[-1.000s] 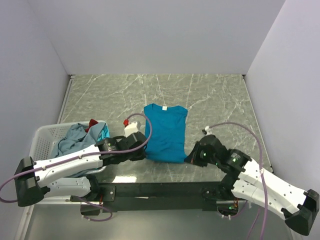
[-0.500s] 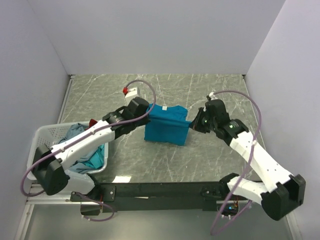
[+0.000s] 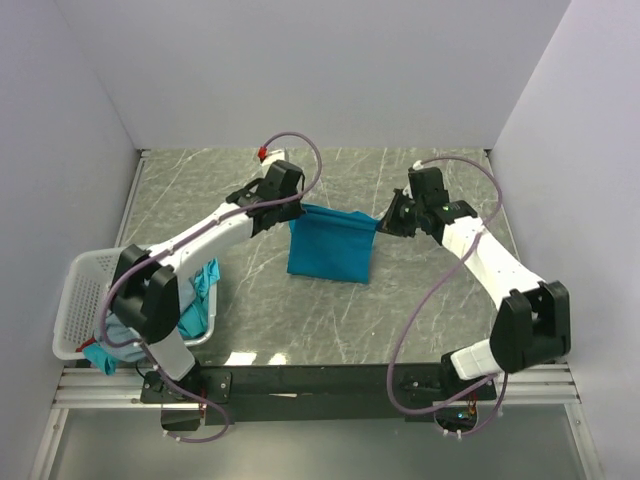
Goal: Fold and stack the t-shirts
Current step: Fold the tshirt
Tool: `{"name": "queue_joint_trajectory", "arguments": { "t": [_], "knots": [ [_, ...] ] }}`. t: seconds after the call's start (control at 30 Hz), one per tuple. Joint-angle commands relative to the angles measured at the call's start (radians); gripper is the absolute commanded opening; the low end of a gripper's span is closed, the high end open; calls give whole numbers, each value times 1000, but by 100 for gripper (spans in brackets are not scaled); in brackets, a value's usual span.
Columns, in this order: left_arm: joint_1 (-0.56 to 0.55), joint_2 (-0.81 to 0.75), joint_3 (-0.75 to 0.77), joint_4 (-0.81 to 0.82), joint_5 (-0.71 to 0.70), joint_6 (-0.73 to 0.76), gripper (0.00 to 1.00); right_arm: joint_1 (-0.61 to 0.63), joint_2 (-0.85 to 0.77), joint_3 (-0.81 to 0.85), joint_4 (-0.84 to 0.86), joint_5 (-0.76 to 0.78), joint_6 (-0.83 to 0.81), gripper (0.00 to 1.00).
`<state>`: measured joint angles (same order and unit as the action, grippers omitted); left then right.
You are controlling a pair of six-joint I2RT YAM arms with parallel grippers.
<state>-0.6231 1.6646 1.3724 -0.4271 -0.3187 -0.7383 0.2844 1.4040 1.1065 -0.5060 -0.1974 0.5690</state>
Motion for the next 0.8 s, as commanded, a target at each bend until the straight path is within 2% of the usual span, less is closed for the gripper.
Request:
{"name": "queue_joint_trajectory", "arguments": {
  "t": [0.0, 0.4, 0.47, 0.5, 0.53, 0.57, 0.6, 0.67, 0.7, 0.73, 0.77],
  "knots": [
    [62, 47, 82, 8, -7, 63, 4, -45, 58, 73, 0, 12, -40, 0],
    [148, 325, 281, 5, 148, 120, 8, -86, 335, 251, 3, 12, -15, 0],
    [166, 371, 316, 7, 173, 125, 12, -94, 387, 291, 1, 16, -11, 0],
    [171, 385, 327, 8, 191, 126, 21, -97, 404, 320, -2, 21, -9, 1],
    [180, 406, 336, 5, 202, 128, 25, -99, 436, 334, 0, 29, -8, 5],
    [186, 415, 359, 4, 213, 129, 30, -100, 452, 351, 3, 38, -8, 14],
    [187, 423, 369, 4, 231, 134, 47, -100, 467, 368, 0, 42, -12, 26],
    [194, 434, 389, -5, 242, 139, 72, -100, 493, 412, 0, 38, -21, 54],
    [194, 431, 390, -7, 247, 140, 90, -100, 495, 429, 1, 38, -23, 57],
    [194, 417, 387, -6, 254, 137, 97, -99, 484, 426, 7, 38, -32, 59],
    [194, 405, 361, 14, 265, 139, 99, -97, 474, 421, 20, 39, -34, 62]
  ]
}}
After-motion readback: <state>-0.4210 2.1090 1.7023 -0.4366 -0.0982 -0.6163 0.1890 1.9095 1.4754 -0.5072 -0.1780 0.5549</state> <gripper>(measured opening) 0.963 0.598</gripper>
